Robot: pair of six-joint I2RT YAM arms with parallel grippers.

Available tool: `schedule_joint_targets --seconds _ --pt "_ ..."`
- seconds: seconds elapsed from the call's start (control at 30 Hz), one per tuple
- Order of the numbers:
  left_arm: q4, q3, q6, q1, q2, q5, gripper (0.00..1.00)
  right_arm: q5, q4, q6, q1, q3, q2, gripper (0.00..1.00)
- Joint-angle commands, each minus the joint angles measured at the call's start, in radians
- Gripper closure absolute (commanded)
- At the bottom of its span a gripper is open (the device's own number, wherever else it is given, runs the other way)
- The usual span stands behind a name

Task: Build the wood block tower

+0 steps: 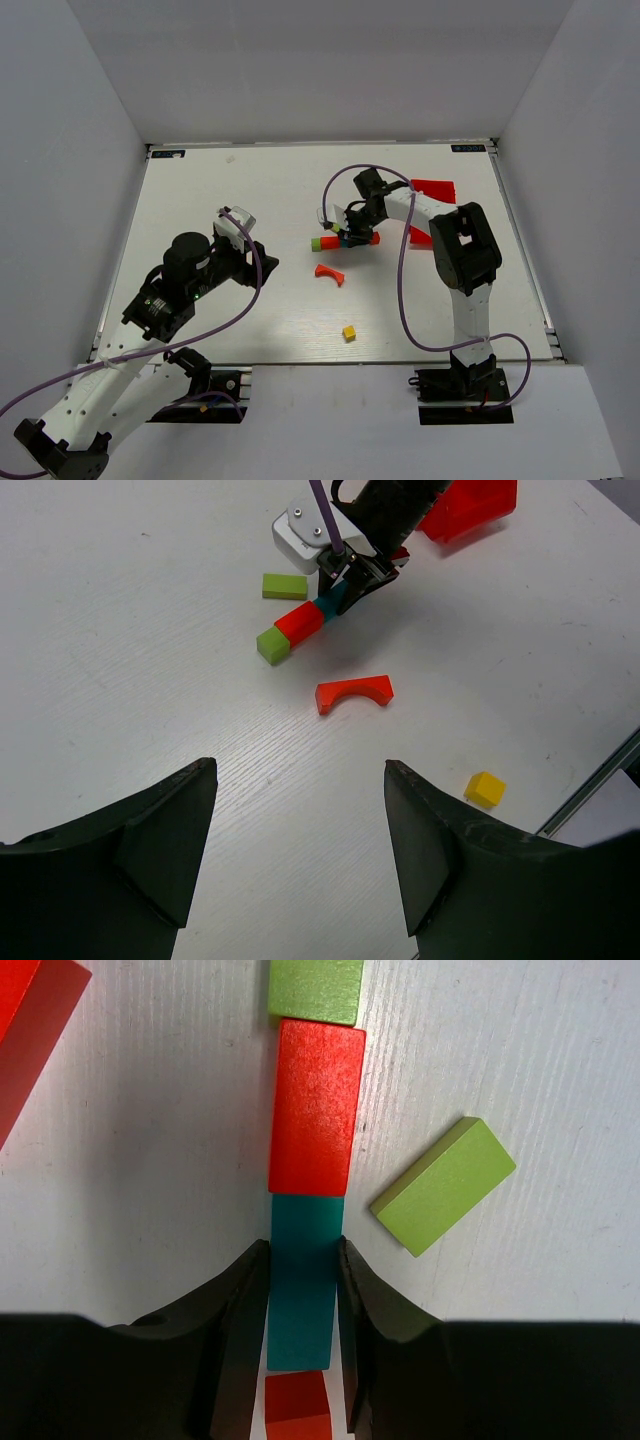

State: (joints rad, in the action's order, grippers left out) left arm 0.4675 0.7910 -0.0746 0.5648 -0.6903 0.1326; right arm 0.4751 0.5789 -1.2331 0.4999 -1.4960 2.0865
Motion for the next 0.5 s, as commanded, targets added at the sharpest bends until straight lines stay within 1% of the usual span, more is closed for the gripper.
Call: schedule_joint_targets --seconds 0.0,0.47 --pt "-0.004 -0.007 0.007 -0.005 0.005 0.013 0.22 0.011 0.042 0.015 0.012 0.022 0.001 0.66" --pt "-0.004 -0.007 0.007 -0.005 0.014 0.013 0.22 -0.003 0.033 0.05 0.034 0.031 0.0 0.66"
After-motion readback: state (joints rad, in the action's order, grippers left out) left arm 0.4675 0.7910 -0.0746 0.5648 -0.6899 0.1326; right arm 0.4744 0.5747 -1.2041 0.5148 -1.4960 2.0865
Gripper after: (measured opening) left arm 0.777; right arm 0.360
